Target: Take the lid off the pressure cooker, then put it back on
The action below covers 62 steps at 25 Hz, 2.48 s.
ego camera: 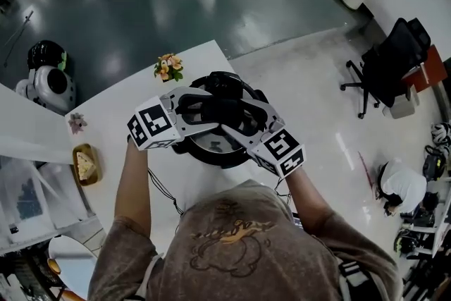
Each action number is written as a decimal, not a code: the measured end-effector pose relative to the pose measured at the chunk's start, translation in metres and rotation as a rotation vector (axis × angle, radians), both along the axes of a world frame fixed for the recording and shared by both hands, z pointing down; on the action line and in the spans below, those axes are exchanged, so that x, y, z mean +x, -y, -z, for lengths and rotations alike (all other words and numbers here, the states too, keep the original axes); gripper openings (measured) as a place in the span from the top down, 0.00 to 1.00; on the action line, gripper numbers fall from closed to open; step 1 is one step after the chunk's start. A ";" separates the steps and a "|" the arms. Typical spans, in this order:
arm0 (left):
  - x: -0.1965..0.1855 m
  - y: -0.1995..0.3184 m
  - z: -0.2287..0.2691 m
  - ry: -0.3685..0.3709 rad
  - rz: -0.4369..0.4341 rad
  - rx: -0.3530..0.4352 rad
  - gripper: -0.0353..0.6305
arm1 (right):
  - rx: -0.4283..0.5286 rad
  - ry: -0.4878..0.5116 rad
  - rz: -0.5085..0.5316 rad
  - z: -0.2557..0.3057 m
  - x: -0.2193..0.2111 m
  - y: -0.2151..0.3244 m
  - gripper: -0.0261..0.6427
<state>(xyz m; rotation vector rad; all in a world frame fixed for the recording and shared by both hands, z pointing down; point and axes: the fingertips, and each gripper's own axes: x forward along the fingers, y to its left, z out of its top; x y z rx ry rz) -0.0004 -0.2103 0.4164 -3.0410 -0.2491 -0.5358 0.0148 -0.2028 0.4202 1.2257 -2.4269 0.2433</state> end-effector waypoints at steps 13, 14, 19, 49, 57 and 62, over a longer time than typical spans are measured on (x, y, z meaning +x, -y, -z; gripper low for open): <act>0.001 0.000 0.003 -0.002 0.009 0.013 0.56 | 0.017 -0.012 0.020 0.003 0.001 0.000 0.56; 0.001 0.000 0.004 -0.005 0.011 0.014 0.56 | 0.020 -0.012 0.024 0.003 0.001 0.000 0.56; -0.001 -0.001 0.012 -0.016 0.028 0.035 0.56 | 0.046 -0.024 0.049 0.012 -0.001 -0.001 0.56; -0.138 -0.049 0.081 0.044 0.639 0.130 0.56 | 0.140 0.020 0.661 0.079 -0.137 -0.038 0.56; -0.204 -0.092 0.083 0.043 0.810 0.132 0.56 | 0.129 0.045 0.830 0.078 -0.205 -0.078 0.56; -0.239 -0.116 0.076 0.061 0.858 0.127 0.56 | 0.125 0.054 0.883 0.071 -0.241 -0.101 0.56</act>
